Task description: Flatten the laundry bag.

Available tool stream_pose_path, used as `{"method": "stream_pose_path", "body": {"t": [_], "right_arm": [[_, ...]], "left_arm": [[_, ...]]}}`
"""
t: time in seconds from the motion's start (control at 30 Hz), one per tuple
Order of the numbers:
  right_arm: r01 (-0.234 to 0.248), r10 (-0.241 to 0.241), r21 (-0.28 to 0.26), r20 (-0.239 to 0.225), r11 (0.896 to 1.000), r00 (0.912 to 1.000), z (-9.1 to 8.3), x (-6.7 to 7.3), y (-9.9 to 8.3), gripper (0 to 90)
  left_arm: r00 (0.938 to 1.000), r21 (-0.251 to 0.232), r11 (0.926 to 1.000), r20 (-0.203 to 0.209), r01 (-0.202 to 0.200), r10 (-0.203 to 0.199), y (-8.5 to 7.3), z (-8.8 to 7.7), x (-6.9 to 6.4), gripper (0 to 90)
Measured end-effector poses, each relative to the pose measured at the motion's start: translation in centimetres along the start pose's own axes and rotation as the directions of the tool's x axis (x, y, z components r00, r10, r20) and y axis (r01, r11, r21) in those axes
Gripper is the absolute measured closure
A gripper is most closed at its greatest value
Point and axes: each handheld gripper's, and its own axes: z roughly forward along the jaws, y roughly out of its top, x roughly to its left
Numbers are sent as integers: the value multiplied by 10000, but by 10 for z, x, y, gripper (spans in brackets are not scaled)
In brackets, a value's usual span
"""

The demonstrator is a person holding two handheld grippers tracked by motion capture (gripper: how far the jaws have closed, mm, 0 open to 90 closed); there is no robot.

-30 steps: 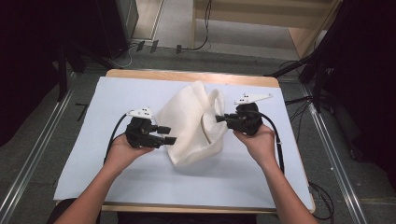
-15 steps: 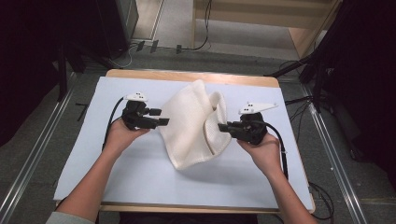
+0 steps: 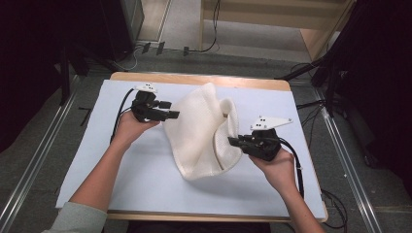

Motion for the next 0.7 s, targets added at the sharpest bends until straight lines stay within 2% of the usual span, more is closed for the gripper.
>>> {"method": "stream_pose_path", "body": {"t": [0.13, 0.2, 0.3, 0.4, 0.57, 0.63, 0.67, 0.7], "right_arm": [[72, -72, 63, 43, 10000, 10000, -4, 2, -4, 845], [125, -126, 52, 46, 9999, 9999, -5, 3, -5, 845], [159, -159, 111, 27, 9998, 9999, -7, 4, -6, 845], [173, -173, 130, 16, 9998, 9998, -7, 6, -8, 845], [272, -272, 152, -41, 9995, 9996, -2, 7, -8, 846], [335, -333, 182, -100, 9993, 9994, -1, 8, -8, 845], [344, -342, 193, -87, 9992, 9994, -1, 9, -8, 845], [341, -339, 220, -109, 9992, 9994, -1, 9, -8, 845]], "left_arm": [[9997, 282, 9995, 204, -106, 100, 2, 10, 0, 345], [9997, 295, 9994, 136, -199, 195, 3, 13, 0, 331], [9987, 134, 9999, 506, -32, 25, 10, 13, -1, 299], [9967, 159, 9992, 728, -366, 353, 20, 14, -10, 291], [9891, 8, 9964, 1211, -849, 842, 37, 18, -29, 239], [9845, 169, 9907, 1147, -1352, 1324, 46, 20, -36, 194], [9845, 169, 9907, 1147, -1352, 1324, 46, 20, -36, 183], [9865, 287, 9896, 890, -1407, 1377, 52, 22, -38, 171]]}}
